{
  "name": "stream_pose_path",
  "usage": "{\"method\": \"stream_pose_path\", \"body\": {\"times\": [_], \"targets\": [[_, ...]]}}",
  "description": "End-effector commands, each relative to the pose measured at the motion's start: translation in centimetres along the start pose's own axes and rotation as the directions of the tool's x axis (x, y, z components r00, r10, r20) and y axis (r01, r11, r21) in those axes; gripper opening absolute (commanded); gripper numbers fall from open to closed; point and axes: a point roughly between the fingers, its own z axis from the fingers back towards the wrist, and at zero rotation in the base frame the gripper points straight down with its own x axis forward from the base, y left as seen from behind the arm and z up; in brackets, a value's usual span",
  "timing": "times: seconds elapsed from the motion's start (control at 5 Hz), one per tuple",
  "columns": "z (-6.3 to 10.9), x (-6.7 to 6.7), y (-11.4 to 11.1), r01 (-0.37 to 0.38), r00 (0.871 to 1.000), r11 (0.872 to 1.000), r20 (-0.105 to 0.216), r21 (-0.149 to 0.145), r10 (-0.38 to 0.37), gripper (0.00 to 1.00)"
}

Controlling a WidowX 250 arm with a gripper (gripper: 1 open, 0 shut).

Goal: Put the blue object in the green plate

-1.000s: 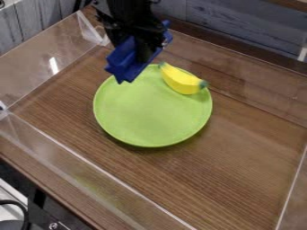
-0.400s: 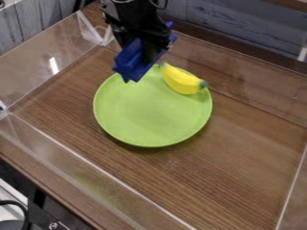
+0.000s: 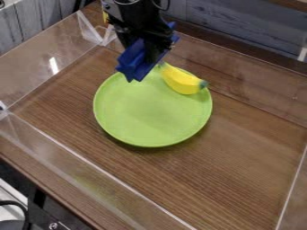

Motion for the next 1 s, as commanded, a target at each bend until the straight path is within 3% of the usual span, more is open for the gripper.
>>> {"method": "stream_pose_path", "body": {"times": [0.0, 0.8], "targets": [[0.91, 1.77, 0.13, 0.000, 0.998, 1.000, 0.061, 0.010, -0.001, 0.00], [0.73, 1.93, 0.22, -0.004, 0.998, 1.000, 0.068, 0.007, 0.004, 0.00]]}}
